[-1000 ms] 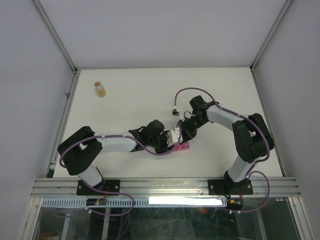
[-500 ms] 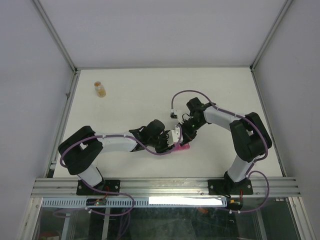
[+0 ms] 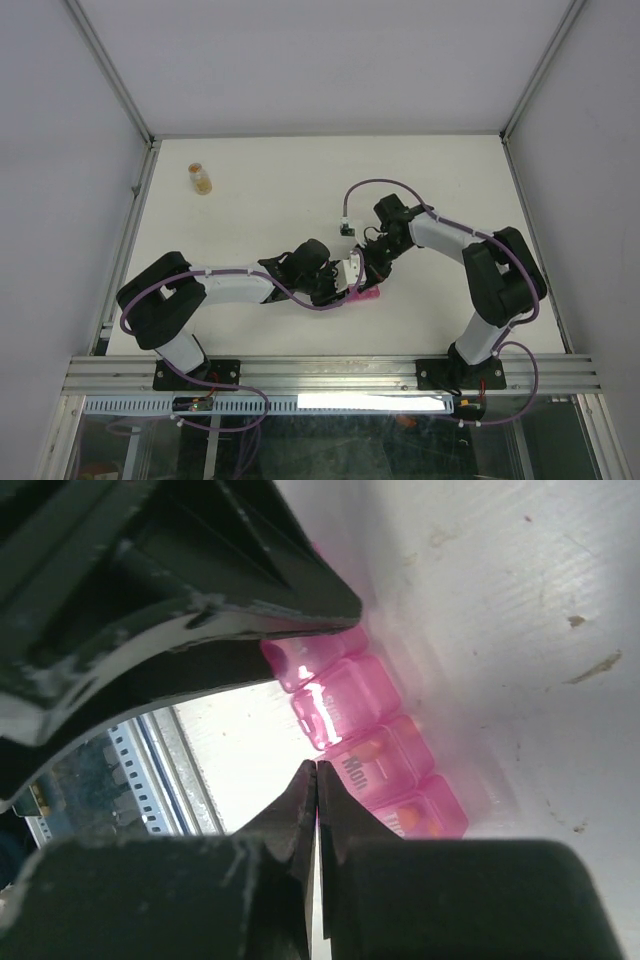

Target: Sort the pills into containers

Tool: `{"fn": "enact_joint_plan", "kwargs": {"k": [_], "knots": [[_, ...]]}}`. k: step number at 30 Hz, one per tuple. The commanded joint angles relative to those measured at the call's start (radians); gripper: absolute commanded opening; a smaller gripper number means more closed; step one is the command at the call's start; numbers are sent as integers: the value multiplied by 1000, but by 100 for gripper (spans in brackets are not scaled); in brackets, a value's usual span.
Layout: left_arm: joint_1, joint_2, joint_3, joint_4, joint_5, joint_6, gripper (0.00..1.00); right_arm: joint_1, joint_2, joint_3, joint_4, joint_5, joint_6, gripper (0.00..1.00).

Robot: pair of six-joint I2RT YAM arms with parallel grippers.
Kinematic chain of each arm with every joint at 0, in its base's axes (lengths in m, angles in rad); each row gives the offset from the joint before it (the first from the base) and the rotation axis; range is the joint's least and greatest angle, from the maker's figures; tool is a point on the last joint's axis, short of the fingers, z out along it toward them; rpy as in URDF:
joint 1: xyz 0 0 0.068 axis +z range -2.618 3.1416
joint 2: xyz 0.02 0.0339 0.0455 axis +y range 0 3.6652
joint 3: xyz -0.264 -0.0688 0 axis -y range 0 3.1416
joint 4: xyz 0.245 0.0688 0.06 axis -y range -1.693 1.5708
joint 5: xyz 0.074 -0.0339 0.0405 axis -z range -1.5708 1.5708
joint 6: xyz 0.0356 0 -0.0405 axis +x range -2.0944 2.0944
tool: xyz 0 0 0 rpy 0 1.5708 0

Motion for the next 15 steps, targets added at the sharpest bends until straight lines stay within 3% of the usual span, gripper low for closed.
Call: {"fn": "enact_joint_plan", "kwargs": {"k": [1, 11, 15], "knots": [[-10, 13, 24, 3, 14, -3, 25, -3, -51, 11, -14, -73, -49, 0], [-10, 15, 25, 2, 17, -1, 25, 8, 95, 5, 57, 272, 52, 0], [-11, 12, 25, 0, 19, -1, 25, -13, 44, 15, 34, 142, 26, 0]]}}
